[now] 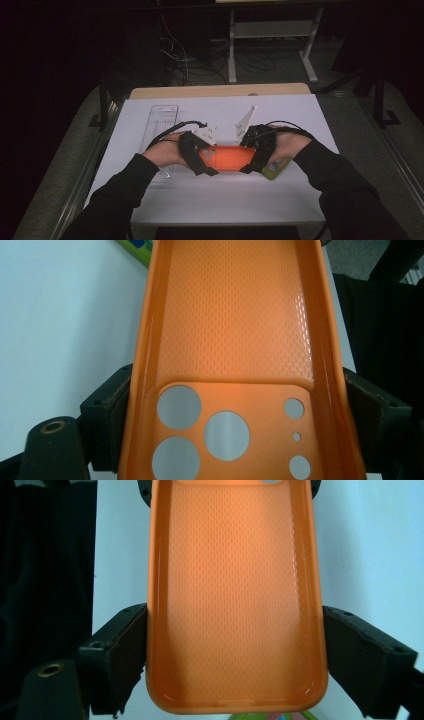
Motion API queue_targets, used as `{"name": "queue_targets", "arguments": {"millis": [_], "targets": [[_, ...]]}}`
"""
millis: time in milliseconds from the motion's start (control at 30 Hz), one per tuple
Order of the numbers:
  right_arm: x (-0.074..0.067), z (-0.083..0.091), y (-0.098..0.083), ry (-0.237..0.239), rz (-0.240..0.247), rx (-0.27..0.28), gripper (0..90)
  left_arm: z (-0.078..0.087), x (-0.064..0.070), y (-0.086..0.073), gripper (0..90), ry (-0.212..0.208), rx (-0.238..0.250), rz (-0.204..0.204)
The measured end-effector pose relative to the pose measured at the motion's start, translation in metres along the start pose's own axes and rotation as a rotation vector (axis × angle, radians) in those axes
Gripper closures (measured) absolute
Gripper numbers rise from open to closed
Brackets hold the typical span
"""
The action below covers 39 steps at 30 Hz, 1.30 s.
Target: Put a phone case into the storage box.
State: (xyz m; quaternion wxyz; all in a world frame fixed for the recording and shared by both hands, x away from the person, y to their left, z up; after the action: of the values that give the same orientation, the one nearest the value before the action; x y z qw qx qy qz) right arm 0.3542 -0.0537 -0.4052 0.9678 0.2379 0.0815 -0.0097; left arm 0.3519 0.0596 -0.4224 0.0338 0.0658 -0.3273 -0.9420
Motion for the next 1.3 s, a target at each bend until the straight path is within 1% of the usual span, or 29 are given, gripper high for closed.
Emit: {"name": "queue_targets", "arguments": {"millis": [33,67,100,133,167,200,300,400,433,467,500,533,600,633,667,700,733,767,833,900,933,967,1000,1033,1067,1100,1133,1233,1300], "targets": [[0.000,0.000,0.000,-0.001,-0.008,0.010,13.0,0.000,0.000,0.000,16.0,0.011,-0.001,0.009],[0.000,0.001,0.000,0.002,-0.036,0.027,10.6,-0.001,0.000,-0.001,16.1,0.026,-0.001,0.026],[0.000,0.002,-0.001,0.000,-0.053,0.046,5.9,-0.001,0.000,-0.002,16.1,0.038,-0.006,0.034],[0.002,0.003,-0.002,-0.018,-0.066,0.068,3.4,-0.003,-0.001,-0.003,16.1,0.065,-0.009,0.059],[0.006,0.005,-0.001,-0.040,-0.056,0.103,1.8,-0.004,-0.001,-0.005,16.1,0.088,-0.018,0.073],[0.008,0.007,-0.003,-0.048,-0.071,0.131,0.3,-0.004,-0.001,-0.006,16.1,0.098,-0.023,0.085],[0.015,0.011,-0.011,-0.092,-0.139,0.201,0.0,-0.005,-0.001,-0.010,16.1,0.136,-0.031,0.149],[0.020,0.010,-0.023,-0.120,-0.201,0.234,0.0,-0.007,-0.003,-0.014,16.1,0.190,-0.044,0.208],[0.022,0.009,-0.026,-0.135,-0.209,0.245,0.0,-0.008,-0.004,-0.015,16.1,0.212,-0.055,0.222],[0.022,0.008,-0.029,-0.141,-0.236,0.259,0.0,-0.009,-0.005,-0.018,16.1,0.240,-0.070,0.235],[0.024,0.006,-0.033,-0.157,-0.249,0.269,0.0,-0.009,-0.007,-0.021,16.1,0.266,-0.100,0.228],[0.023,0.005,-0.035,-0.172,-0.296,0.286,0.0,-0.010,-0.008,-0.022,16.1,0.285,-0.106,0.240],[0.023,0.002,-0.039,-0.179,-0.358,0.322,0.0,-0.011,-0.007,-0.021,16.1,0.297,-0.095,0.293],[0.024,-0.001,-0.041,-0.190,-0.376,0.335,0.0,-0.010,-0.008,-0.022,16.1,0.303,-0.102,0.296],[0.022,-0.003,-0.042,-0.190,-0.407,0.356,0.0,-0.010,-0.009,-0.021,16.1,0.317,-0.096,0.315],[0.022,-0.006,-0.043,-0.199,-0.419,0.362,0.0,-0.010,-0.010,-0.021,16.1,0.333,-0.085,0.345],[0.022,-0.008,-0.044,-0.213,-0.426,0.376,0.0,-0.009,-0.011,-0.021,16.1,0.338,-0.086,0.352],[0.021,-0.009,-0.045,-0.218,-0.430,0.385,0.0,-0.010,-0.011,-0.021,16.1,0.344,-0.077,0.378],[0.019,-0.014,-0.047,-0.220,-0.449,0.406,0.0,-0.012,-0.010,-0.023,16.1,0.343,-0.092,0.403],[0.018,-0.017,-0.050,-0.237,-0.461,0.424,0.0,-0.010,-0.012,-0.027,16.1,0.346,-0.112,0.405],[0.018,-0.017,-0.051,-0.251,-0.472,0.430,0.0,-0.011,-0.013,-0.026,16.1,0.351,-0.089,0.433],[0.016,-0.019,-0.052,-0.246,-0.488,0.437,0.0,-0.009,-0.013,-0.027,16.1,0.350,-0.091,0.438],[0.016,-0.019,-0.053,-0.245,-0.497,0.450,0.0,-0.007,-0.014,-0.028,16.0,0.347,-0.096,0.428],[0.016,-0.020,-0.054,-0.270,-0.496,0.479,0.0,-0.007,-0.014,-0.028,16.1,0.346,-0.090,0.439],[0.015,-0.021,-0.055,-0.270,-0.501,0.491,0.0,-0.006,-0.014,-0.029,16.0,0.342,-0.085,0.448],[0.013,-0.023,-0.056,-0.266,-0.531,0.508,0.0,-0.006,-0.014,-0.030,16.0,0.338,-0.082,0.447],[0.013,-0.024,-0.058,-0.272,-0.534,0.517,0.0,-0.006,-0.013,-0.030,16.0,0.336,-0.077,0.460],[0.016,-0.028,-0.063,-0.314,-0.563,0.530,0.0,-0.007,-0.012,-0.031,16.0,0.338,-0.077,0.459],[0.016,-0.032,-0.063,-0.323,-0.576,0.544,0.0,-0.008,-0.011,-0.033,16.0,0.337,-0.081,0.462]]}}
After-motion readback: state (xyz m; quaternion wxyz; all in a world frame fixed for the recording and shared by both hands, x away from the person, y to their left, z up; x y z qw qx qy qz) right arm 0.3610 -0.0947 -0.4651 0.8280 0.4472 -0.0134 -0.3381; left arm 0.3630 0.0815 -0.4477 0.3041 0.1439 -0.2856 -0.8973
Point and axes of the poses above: each handheld gripper's, and its own axes: z roughly backward along the jaws, y roughly out of its top, x roughly to its right, the point moved 9 cm from there along -z, roughly forward along the jaws, and after that the axes turned 11 degrees about y, right-handed, at the moved point
